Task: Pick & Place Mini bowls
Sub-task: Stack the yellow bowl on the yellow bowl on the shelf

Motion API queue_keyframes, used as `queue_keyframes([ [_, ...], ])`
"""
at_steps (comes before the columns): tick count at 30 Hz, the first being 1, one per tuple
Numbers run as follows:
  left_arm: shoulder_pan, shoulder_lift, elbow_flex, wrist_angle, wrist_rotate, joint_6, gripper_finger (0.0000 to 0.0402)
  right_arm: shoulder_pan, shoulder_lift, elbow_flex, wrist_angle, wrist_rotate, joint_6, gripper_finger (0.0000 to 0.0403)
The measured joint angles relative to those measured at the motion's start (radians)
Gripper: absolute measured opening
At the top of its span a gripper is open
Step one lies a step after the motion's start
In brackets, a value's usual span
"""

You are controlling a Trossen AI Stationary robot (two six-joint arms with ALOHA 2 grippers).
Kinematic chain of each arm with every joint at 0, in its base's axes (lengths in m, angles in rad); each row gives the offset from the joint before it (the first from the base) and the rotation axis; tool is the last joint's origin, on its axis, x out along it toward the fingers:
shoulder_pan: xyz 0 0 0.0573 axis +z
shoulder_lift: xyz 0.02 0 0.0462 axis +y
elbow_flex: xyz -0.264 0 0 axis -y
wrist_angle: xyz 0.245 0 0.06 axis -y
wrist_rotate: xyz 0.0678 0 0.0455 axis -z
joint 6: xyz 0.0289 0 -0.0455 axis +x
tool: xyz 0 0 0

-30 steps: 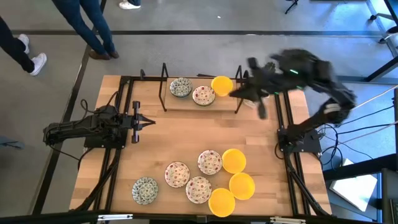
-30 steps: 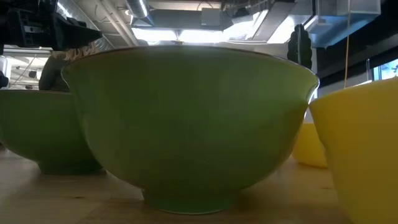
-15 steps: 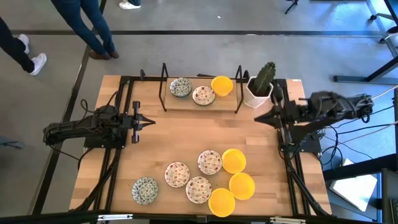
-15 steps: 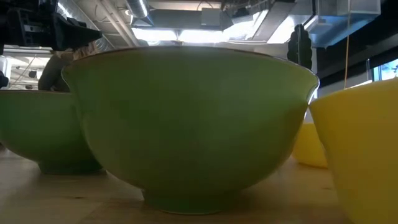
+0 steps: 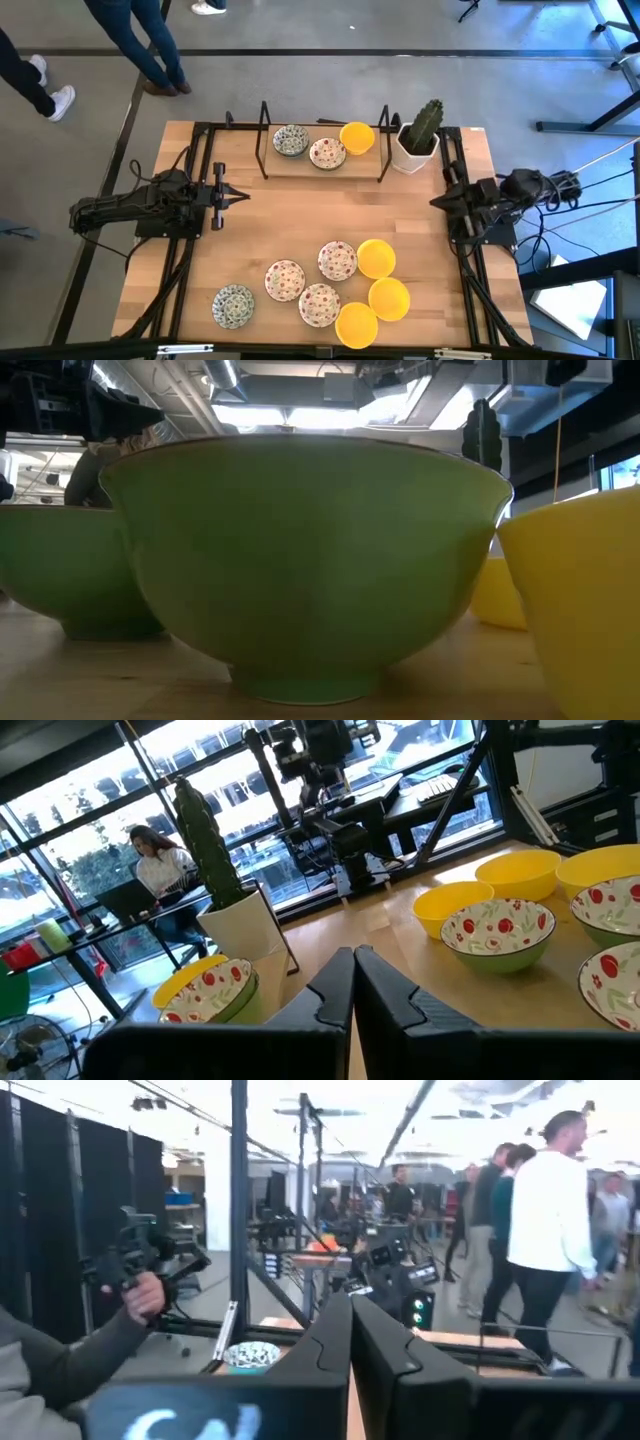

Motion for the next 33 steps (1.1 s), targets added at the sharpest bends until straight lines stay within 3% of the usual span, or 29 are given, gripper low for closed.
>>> queue_keyframes([
  [8, 0.000, 0.000, 0.000, 0.000, 0.000, 0.001, 0.0008, 0.000, -0.120, -0.120, 0.014, -0.052, -0.073, 0.0005],
  [15, 0.000, 0.000, 0.000, 0.000, 0.000, 0.003, 0.0004, 0.000, -0.124, -0.169, 0.018, -0.058, -0.176, 0.0010],
  [33, 0.000, 0.000, 0.000, 0.000, 0.000, 0.003, 0.0008, 0.000, -0.124, -0.244, 0.066, -0.060, -0.235, 0.0012],
])
